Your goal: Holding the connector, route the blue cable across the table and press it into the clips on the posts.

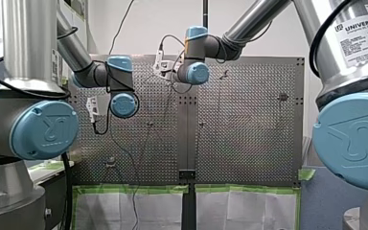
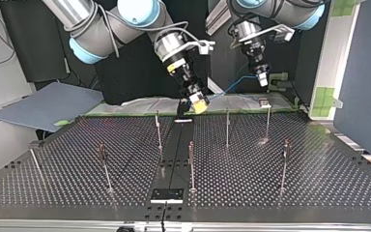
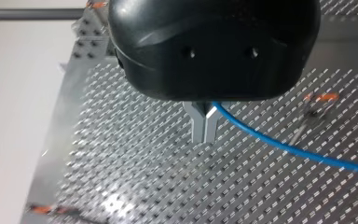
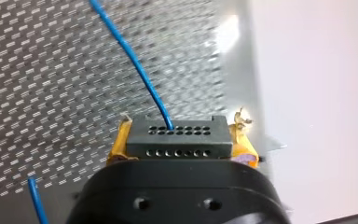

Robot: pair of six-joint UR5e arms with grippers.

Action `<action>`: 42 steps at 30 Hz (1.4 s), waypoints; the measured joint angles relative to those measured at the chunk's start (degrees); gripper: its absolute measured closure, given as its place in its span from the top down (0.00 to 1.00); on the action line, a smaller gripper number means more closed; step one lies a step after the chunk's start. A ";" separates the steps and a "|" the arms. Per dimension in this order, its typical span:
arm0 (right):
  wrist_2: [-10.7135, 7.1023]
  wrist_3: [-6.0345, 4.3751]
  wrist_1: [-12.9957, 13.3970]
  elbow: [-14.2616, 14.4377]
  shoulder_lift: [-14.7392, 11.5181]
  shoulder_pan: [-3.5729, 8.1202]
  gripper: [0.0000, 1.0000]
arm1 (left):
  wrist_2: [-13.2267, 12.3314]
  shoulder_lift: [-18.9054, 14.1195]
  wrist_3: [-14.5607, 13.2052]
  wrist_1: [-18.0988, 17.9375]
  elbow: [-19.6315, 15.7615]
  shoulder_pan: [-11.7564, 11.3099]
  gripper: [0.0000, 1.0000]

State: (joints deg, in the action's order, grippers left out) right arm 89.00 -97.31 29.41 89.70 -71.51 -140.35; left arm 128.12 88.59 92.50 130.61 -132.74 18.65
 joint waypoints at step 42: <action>-0.09 -1.23 -5.56 -8.69 -0.60 0.32 0.00 | -12.74 -5.12 16.15 10.20 11.02 -8.99 0.00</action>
State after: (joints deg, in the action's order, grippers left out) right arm 88.91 -98.55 23.85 81.01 -72.11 -140.02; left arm 115.38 83.46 108.64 140.80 -121.72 9.66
